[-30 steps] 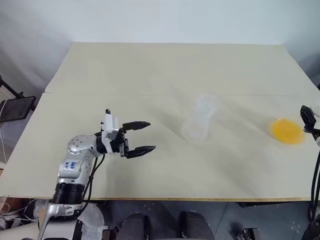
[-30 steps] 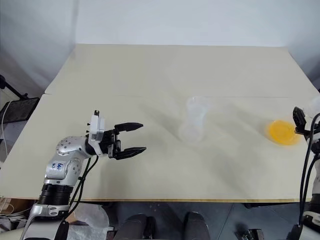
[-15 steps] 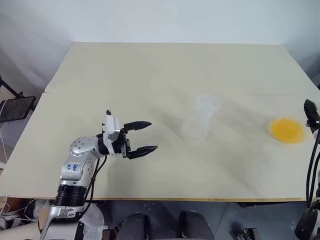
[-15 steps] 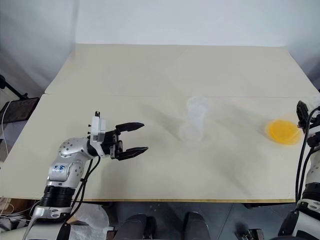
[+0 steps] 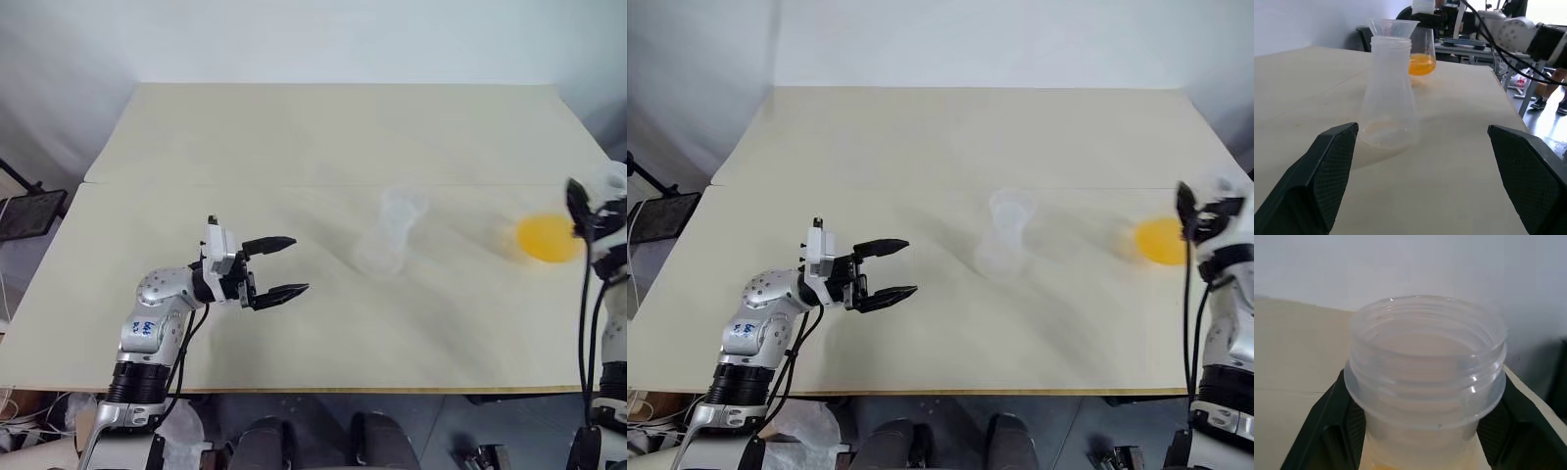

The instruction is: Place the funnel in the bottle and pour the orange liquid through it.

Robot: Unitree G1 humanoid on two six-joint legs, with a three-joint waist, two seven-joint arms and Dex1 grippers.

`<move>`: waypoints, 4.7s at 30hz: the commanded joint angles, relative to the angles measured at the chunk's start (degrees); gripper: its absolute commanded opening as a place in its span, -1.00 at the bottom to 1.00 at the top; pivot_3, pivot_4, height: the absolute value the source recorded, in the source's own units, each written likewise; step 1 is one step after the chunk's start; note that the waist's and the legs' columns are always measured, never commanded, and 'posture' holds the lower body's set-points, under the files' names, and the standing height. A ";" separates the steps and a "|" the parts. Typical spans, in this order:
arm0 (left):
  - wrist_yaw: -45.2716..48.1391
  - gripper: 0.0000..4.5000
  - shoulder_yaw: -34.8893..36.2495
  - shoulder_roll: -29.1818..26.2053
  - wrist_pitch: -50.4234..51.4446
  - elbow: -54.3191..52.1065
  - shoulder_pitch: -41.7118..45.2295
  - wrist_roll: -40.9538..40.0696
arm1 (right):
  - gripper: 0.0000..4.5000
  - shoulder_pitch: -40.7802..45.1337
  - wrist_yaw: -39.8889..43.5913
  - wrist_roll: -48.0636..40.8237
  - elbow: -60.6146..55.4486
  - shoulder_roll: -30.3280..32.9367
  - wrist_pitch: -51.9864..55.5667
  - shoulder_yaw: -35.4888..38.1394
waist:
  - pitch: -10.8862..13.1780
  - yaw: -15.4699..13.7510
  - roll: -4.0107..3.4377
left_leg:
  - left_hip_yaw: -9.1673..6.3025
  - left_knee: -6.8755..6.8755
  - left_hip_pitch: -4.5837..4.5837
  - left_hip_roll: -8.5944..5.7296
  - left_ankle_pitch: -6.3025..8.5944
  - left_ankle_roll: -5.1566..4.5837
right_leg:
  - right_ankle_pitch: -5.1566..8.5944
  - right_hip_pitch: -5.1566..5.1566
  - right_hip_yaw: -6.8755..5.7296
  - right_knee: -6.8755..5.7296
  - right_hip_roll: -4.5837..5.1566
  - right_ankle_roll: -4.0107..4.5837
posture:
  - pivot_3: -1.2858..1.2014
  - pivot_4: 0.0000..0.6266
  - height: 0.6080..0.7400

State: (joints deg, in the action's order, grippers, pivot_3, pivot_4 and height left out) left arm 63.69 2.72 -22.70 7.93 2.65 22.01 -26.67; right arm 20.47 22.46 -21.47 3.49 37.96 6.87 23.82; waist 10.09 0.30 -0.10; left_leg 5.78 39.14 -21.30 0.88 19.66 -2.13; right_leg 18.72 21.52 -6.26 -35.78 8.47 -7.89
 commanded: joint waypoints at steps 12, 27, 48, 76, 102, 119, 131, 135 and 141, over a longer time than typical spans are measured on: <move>-3.76 1.00 -1.48 3.44 -2.86 0.78 2.60 0.66 | 0.10 2.19 -5.89 24.69 -20.34 3.46 5.69 -19.44 | 0.01 -0.53 0.02 | -0.26 0.04 -0.24 -0.14 0.00 0.00 | -0.01 0.01 -0.32 0.10 0.07 -0.01 | 0.03 -0.52 1.00; -5.77 1.00 -4.63 5.80 -3.01 1.18 4.84 1.98 | 0.10 1.83 -7.32 40.74 -18.76 4.36 -7.57 -22.89 | 0.01 -0.26 0.03 | -0.27 0.03 -0.25 -0.11 -0.01 0.02 | -0.01 0.01 -0.39 0.14 0.04 -0.01 | 0.03 -0.52 1.00; -7.12 1.00 -5.94 7.36 -2.93 0.87 4.89 2.51 | 0.10 0.93 -9.58 56.24 -20.13 4.78 -15.01 -23.43 | 0.02 -0.26 0.04 | -0.28 0.03 -0.26 -0.09 -0.03 0.05 | -0.01 0.00 -0.39 0.16 0.03 -0.01 | 0.03 -0.52 1.00; -7.99 1.00 -6.28 7.54 -2.45 -0.11 3.80 2.00 | 0.10 2.24 -14.67 69.08 -17.75 7.42 -18.80 -23.51 | 0.03 -0.25 0.04 | -0.29 0.03 -0.26 -0.09 -0.04 0.06 | -0.01 0.00 -0.39 0.16 0.03 -0.01 | 0.03 -0.52 1.00; -9.07 1.00 -6.81 9.58 -3.57 -0.32 2.98 2.40 | 0.10 2.28 -15.82 72.37 -17.77 9.64 -20.12 -22.76 | 0.03 -0.25 0.05 | -0.29 0.03 -0.26 -0.08 -0.04 0.06 | -0.01 0.00 -0.40 0.17 0.02 -0.01 | 0.03 -0.52 1.00; -10.24 1.00 -7.37 10.80 -4.74 -0.34 2.14 2.45 | 0.10 2.49 -15.77 72.02 -17.59 10.96 -20.40 -22.01 | 0.03 -0.26 0.05 | -0.29 0.03 -0.26 -0.08 -0.04 0.07 | -0.01 -0.01 -0.40 0.19 0.03 -0.01 | 0.03 -0.52 1.00; -10.52 1.00 -7.54 10.80 -4.89 -0.48 1.95 2.42 | 0.10 3.19 -17.04 72.75 -16.93 11.09 -20.26 -22.59 | 0.03 -0.25 0.05 | -0.29 0.03 -0.26 -0.08 -0.04 0.07 | -0.01 -0.01 -0.40 0.19 0.02 -0.01 | 0.03 -0.52 1.00; -10.28 1.00 -7.21 10.38 -4.83 -0.42 1.94 2.27 | 0.10 3.98 -17.04 72.56 -16.19 11.25 -20.68 -22.91 | 0.03 -0.23 0.05 | -0.28 0.03 -0.26 -0.08 -0.04 0.07 | -0.01 -0.01 -0.40 0.19 0.02 -0.01 | 0.03 -0.52 1.00; -10.41 1.00 -7.23 10.32 -5.14 -0.52 1.64 2.40 | 0.10 4.91 -17.20 72.67 -15.25 11.35 -21.43 -23.52 | 0.03 -0.26 0.05 | -0.29 0.03 -0.26 -0.08 -0.04 0.07 | -0.01 -0.02 -0.40 0.19 0.02 -0.01 | 0.03 -0.52 1.00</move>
State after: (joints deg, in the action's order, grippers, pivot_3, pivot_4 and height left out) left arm 53.29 -4.58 -12.42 4.06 4.64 24.06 -24.28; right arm 24.09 6.59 51.02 -10.94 48.28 -14.25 -1.28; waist 10.12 0.04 -0.05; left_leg 5.49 39.17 -21.56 0.80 19.62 -2.06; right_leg 18.71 21.50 -6.66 -35.58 8.50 -7.91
